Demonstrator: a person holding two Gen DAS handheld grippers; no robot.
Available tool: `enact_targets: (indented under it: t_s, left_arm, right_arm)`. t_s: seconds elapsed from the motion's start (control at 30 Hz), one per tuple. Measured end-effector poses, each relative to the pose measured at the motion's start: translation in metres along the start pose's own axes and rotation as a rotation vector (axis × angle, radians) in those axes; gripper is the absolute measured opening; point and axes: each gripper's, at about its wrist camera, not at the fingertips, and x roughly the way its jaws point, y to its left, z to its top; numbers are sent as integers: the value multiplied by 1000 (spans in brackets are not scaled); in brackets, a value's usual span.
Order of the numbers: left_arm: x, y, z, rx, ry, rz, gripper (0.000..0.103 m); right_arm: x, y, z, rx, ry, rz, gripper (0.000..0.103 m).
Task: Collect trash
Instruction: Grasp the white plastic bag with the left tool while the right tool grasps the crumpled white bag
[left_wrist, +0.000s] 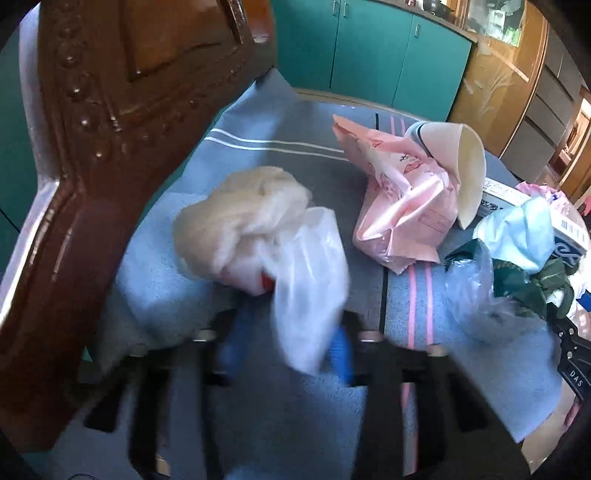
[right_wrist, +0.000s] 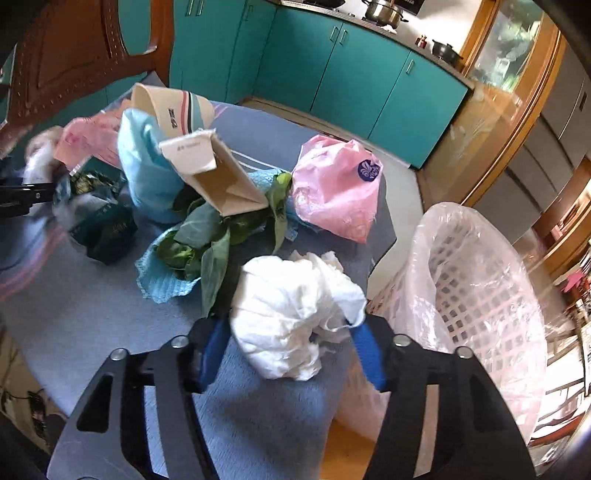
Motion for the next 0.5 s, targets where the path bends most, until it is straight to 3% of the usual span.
enact_targets:
  t_s: [0.03, 0.23, 0.5]
  left_arm:
    - [-2, 3, 0, -8, 7, -23, 12]
    - [-52, -3, -3, 29, -97, -78, 11]
    - [-144, -24, -24, 113, -314, -282, 11]
  right_arm:
    - [-5, -2, 0, 10, -1, 15, 57]
    - [-43, -19, -7, 75, -45, 105, 56]
    - [-95, -33, -6, 212, -241, 217, 56]
